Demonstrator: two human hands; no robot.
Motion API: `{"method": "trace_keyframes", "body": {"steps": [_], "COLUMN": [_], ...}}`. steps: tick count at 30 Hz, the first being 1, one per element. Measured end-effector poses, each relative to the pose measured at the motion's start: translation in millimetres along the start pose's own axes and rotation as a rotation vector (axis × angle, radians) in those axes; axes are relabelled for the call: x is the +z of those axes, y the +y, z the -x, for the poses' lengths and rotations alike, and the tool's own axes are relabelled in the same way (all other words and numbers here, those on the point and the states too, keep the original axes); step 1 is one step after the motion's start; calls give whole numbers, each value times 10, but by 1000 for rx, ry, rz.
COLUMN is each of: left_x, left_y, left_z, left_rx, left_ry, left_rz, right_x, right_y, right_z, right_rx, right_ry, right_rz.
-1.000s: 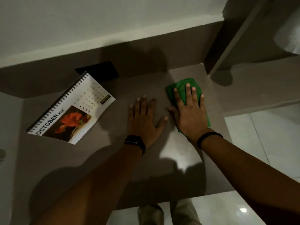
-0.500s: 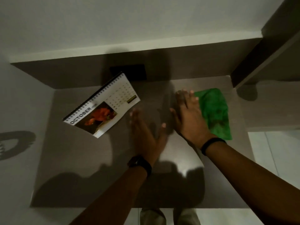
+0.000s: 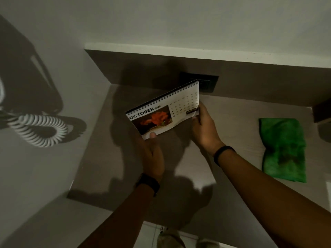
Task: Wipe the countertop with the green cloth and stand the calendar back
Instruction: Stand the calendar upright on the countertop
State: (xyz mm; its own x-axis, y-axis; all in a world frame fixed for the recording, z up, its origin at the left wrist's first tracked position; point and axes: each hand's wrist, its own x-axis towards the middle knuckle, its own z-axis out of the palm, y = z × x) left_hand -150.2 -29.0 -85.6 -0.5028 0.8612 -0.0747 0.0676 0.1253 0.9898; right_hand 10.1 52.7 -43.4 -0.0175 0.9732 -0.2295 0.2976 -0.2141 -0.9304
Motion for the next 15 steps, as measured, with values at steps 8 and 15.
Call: {"method": "trace_keyframes", "body": {"steps": [8,15], "left_x": [-251,-245], "left_y": [53,115], "left_z": [-1015,-1400], "left_rx": [-21,-26], "left_ry": [-136,-187], "left_rz": [-95,-183], "right_x": [392,574], "right_y": [-87,-57], "right_z": [34,-37], "right_rx": [3,2], "right_ry": [35,62], "right_rz": [-83,-35]}}
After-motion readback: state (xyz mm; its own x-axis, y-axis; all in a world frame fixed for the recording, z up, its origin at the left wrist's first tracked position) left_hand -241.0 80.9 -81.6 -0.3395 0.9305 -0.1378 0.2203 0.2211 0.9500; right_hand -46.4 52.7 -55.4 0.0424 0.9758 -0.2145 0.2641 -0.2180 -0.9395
